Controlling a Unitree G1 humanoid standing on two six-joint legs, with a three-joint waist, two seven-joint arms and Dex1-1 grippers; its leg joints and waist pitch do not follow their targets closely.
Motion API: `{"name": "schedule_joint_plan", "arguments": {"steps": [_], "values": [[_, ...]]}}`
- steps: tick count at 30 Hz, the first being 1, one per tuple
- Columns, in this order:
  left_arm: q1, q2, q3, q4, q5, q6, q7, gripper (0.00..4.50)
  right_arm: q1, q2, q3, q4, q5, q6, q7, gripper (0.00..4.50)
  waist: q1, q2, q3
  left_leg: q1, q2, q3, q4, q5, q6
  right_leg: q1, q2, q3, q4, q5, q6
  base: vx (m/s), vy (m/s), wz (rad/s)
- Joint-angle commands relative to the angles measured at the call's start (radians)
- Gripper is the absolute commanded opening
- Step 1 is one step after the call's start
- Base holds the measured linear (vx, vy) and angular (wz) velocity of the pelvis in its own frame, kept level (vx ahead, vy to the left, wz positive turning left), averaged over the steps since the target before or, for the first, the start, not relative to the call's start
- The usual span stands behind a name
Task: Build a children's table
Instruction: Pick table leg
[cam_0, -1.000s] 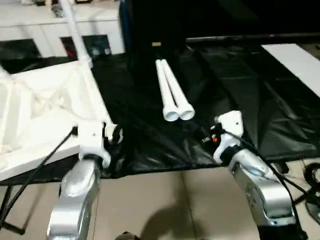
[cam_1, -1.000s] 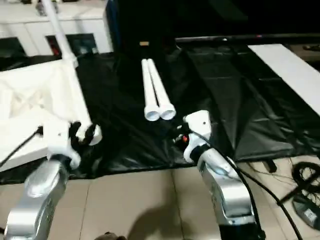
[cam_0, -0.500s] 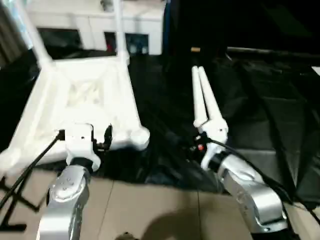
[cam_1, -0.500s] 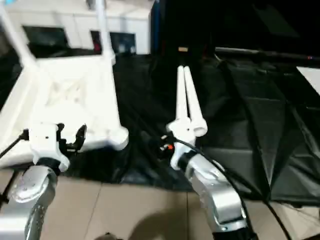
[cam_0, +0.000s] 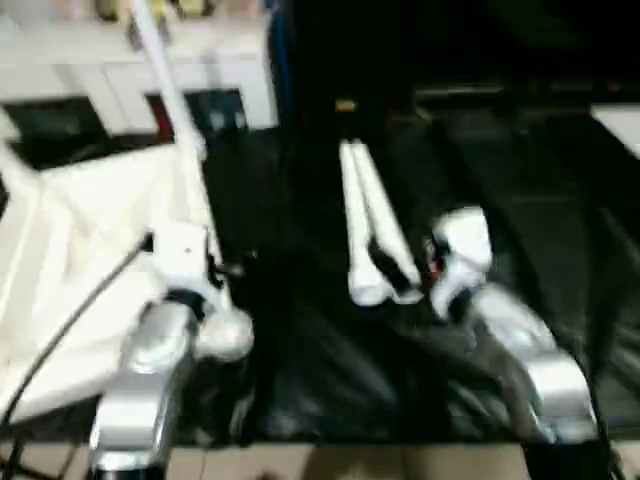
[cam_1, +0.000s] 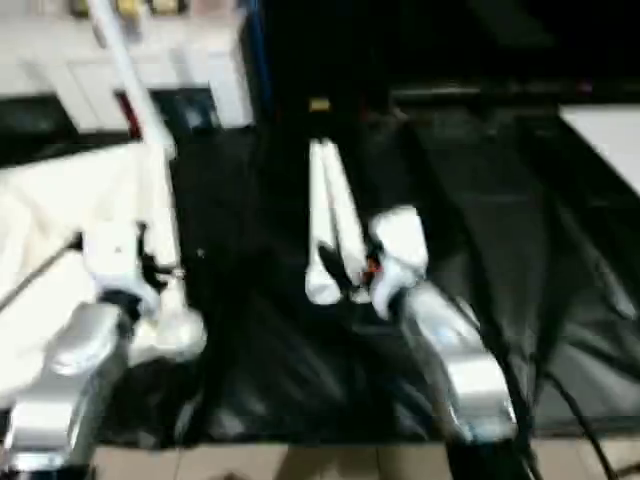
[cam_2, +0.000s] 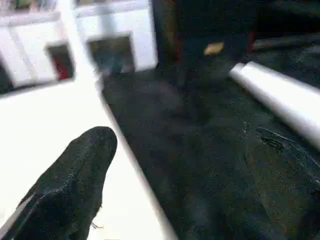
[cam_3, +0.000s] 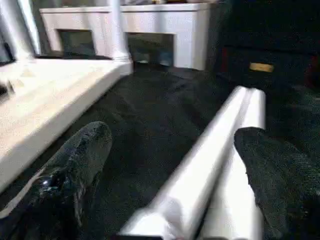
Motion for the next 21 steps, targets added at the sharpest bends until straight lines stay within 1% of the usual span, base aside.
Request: {"name": "schedule_joint_plan", "arguments": {"steps": [1,2,3,4,5,6,7,8,9,10,11,12,13,14,15,16,17,18,19,20,21], "values": [[0.003,0.002,-0.002,-0.002,-0.017,-0.004,-0.025,4.5,-0.013,0.001,0.013,0.025,-0.011,0.015,-0.013,4.44,-0.009,0.025,-0.068,0.106,0.171,-0.111,-0.043,0.553,0.206,-0.053,-0.088,0.055,-0.003,0.35,-0.029,0.079,0.035,-0.05],[0.002,0.002,-0.004,-0.001,-0.02,-0.006,-0.032,4.5,-0.019,0.003,0.013,0.029,-0.01,0.019,-0.014,4.44,-0.007,0.017,-0.063,0.096,0.168,-0.107,-0.045,0.604,0.214,-0.053,-0.097,0.067,-0.014,0.314,-0.048,0.0,0.0,0.0],[-0.009,0.02,-0.023,0.012,-0.029,-0.006,-0.074,4.5,-0.064,0.016,0.005,0.061,-0.009,0.043,-0.037,4.44,0.01,0.007,-0.055,0.063,0.124,-0.068,-0.048,0.524,0.18,-0.035,-0.099,0.071,-0.047,0.305,-0.091,0.0,0.0,0.0],[-0.017,0.038,-0.046,0.016,-0.038,0.006,-0.115,4.5,-0.101,0.029,-0.016,0.092,0.003,0.064,-0.051,4.44,0.019,-0.003,-0.047,0.017,0.08,-0.024,-0.057,0.279,0.118,-0.002,-0.119,0.071,-0.069,0.31,-0.147,0.0,0.0,0.0],[-0.022,0.052,-0.062,0.016,-0.038,0.013,-0.136,4.5,-0.126,0.034,-0.028,0.116,0.003,0.074,-0.063,4.44,0.027,-0.005,-0.047,0.011,0.077,-0.012,-0.062,0.17,0.091,0.01,-0.131,0.072,-0.073,0.302,-0.161,-0.092,0.007,-0.04],[-0.029,0.064,-0.072,0.02,-0.04,0.017,-0.158,4.5,-0.157,0.039,-0.038,0.153,-0.003,0.081,-0.081,4.44,0.034,-0.005,-0.051,0.018,0.087,-0.006,-0.071,0.041,0.054,0.008,-0.129,0.069,-0.071,0.293,-0.181,-0.092,0.007,-0.04],[-0.036,0.072,-0.078,0.024,-0.044,0.021,-0.174,4.5,-0.182,0.041,-0.045,0.183,-0.007,0.091,-0.093,4.44,0.034,-0.001,-0.04,0.023,0.098,-0.001,-0.091,-0.104,0.02,-0.003,-0.12,0.064,-0.075,0.203,-0.201,-0.104,-0.001,0.03],[-0.046,0.085,-0.084,0.031,-0.049,0.023,-0.198,4.5,-0.216,0.044,-0.051,0.225,-0.014,0.108,-0.11,4.44,0.029,0.002,-0.032,0.029,0.105,-0.001,-0.109,-0.258,-0.022,-0.01,-0.112,0.064,-0.077,0.071,-0.213,-0.093,0.007,0.01],[-0.061,0.104,-0.092,0.043,-0.056,0.028,-0.233,4.5,-0.269,0.043,-0.051,0.294,-0.045,0.121,-0.149,4.44,0.024,0.0,-0.029,0.03,0.105,0.002,-0.114,-0.325,-0.045,-0.015,-0.11,0.065,-0.08,0.004,-0.215,-0.093,0.007,0.01],[-0.076,0.125,-0.098,0.052,-0.063,0.033,-0.271,4.5,-0.323,0.047,-0.061,0.368,-0.041,0.126,-0.159,4.44,0.02,0.003,-0.024,0.034,0.101,0.003,-0.121,-0.424,-0.094,-0.024,-0.109,0.067,-0.084,-0.106,-0.209,-0.098,0.005,-0.04],[-0.079,0.13,-0.099,0.055,-0.065,0.034,-0.28,4.5,-0.336,0.048,-0.063,0.386,-0.041,0.127,-0.161,4.44,0.016,0.003,-0.02,0.035,0.097,0.001,-0.122,-0.477,-0.116,-0.029,-0.114,0.069,-0.085,-0.173,-0.209,-0.103,0.003,-0.09],[-0.104,0.157,-0.104,0.065,-0.082,0.05,-0.333,4.5,-0.424,0.054,-0.084,0.508,-0.022,0.14,-0.167,4.44,0.015,0.002,-0.02,0.037,0.096,0.001,-0.124,-0.529,-0.141,-0.031,-0.123,0.072,-0.097,-0.26,-0.189,-0.103,0.003,-0.09],[-0.109,0.161,-0.104,0.067,-0.087,0.055,-0.342,4.5,-0.442,0.056,-0.089,0.534,-0.016,0.145,-0.166,4.44,0.011,-0.002,-0.019,0.038,0.094,-0.001,-0.123,-0.542,-0.149,-0.039,-0.126,0.075,-0.098,-0.29,-0.187,-0.091,-0.002,-0.09],[-0.125,0.178,-0.105,0.066,-0.106,0.072,-0.374,4.5,-0.516,0.062,-0.116,0.644,0.01,0.163,-0.162,4.44,0.013,-0.005,-0.018,0.041,0.095,0.002,-0.121,-0.543,-0.147,-0.043,-0.13,0.077,-0.104,-0.304,-0.187,-0.075,-0.006,-0.06],[-0.127,0.181,-0.105,0.065,-0.109,0.074,-0.379,4.5,-0.528,0.063,-0.12,0.66,0.013,0.166,-0.162,4.44,0.013,-0.005,-0.018,0.038,0.096,0.003,-0.122,-0.535,-0.144,-0.043,-0.131,0.078,-0.105,-0.3,-0.187,-0.075,-0.006,-0.06],[-0.133,0.192,-0.106,0.058,-0.119,0.09,-0.393,4.5,-0.568,0.066,-0.128,0.725,0.02,0.16,-0.149,4.44,0.014,-0.005,-0.018,0.035,0.096,0.006,-0.124,-0.518,-0.14,-0.041,-0.129,0.077,-0.106,-0.289,-0.183,-0.061,-0.003,-0.06],[-0.136,0.206,-0.108,0.048,-0.128,0.104,-0.409,4.5,-0.61,0.07,-0.137,0.796,0.023,0.148,-0.14,4.44,0.016,-0.012,-0.027,0.03,0.097,0.011,-0.122,-0.459,-0.125,-0.038,-0.13,0.077,-0.097,-0.233,-0.189,0.0,0.0,0.0],[-0.136,0.206,-0.108,0.048,-0.128,0.104,-0.409,4.5,-0.61,0.07,-0.137,0.796,0.023,0.148,-0.14,4.44,0.016,-0.012,-0.03,0.026,0.096,0.012,-0.123,-0.421,-0.115,-0.034,-0.128,0.074,-0.092,-0.194,-0.199,0.0,0.0,0.0],[-0.13,0.231,-0.11,0.011,-0.145,0.137,-0.43,4.5,-0.677,0.074,-0.137,0.912,0.003,0.112,-0.147,4.44,0.023,-0.024,-0.035,0.014,0.099,0.024,-0.122,-0.313,-0.075,-0.028,-0.13,0.064,-0.086,-0.104,-0.213,0.0,0.0,0.0],[-0.109,0.261,-0.11,-0.046,-0.172,0.183,-0.456,4.5,-0.736,0.081,-0.138,1.024,-0.013,0.072,-0.166,4.44,0.025,-0.02,-0.035,0.017,0.098,0.029,-0.12,-0.299,-0.067,-0.034,-0.128,0.063,-0.086,-0.09,-0.224,0.0,0.0,0.0],[-0.1,0.27,-0.109,-0.068,-0.183,0.2,-0.463,4.5,-0.752,0.084,-0.14,1.055,-0.016,0.059,-0.173,4.44,0.024,-0.027,-0.035,0.009,0.098,0.034,-0.115,-0.262,-0.056,-0.032,-0.131,0.061,-0.081,-0.062,-0.255,0.0,0.0,0.0]]}}
